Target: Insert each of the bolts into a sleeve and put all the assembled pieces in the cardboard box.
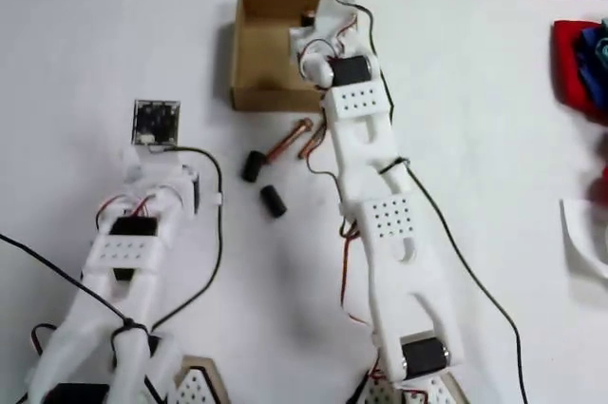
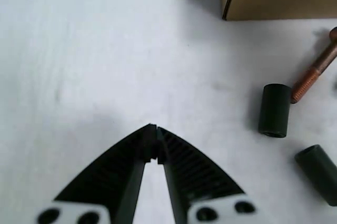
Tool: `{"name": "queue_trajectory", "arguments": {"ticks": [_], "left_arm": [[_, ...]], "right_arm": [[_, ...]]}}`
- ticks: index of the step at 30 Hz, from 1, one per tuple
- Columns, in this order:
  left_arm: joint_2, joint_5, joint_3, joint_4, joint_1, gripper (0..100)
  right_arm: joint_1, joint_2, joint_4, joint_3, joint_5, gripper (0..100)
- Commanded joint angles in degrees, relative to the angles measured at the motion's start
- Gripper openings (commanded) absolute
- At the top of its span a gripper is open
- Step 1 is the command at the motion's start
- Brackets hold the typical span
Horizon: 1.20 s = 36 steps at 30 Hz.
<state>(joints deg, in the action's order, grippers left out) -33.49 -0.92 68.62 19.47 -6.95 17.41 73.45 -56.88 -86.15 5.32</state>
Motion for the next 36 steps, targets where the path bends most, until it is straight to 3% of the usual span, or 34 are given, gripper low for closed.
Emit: {"name": "queue_trajectory", "arguments": {"ticks": [1,36], "left_arm": [[0.0,-0.18,-0.04,-1.05,0.0,3],[0.0,-0.18,-0.04,-1.05,0.0,3]], "right_arm": [[-0.92,-1.45,1.1,0.35,-0.35,2.0],[-0.4,-1.01,-2.95,6.24,-0.44,2.8]]}}
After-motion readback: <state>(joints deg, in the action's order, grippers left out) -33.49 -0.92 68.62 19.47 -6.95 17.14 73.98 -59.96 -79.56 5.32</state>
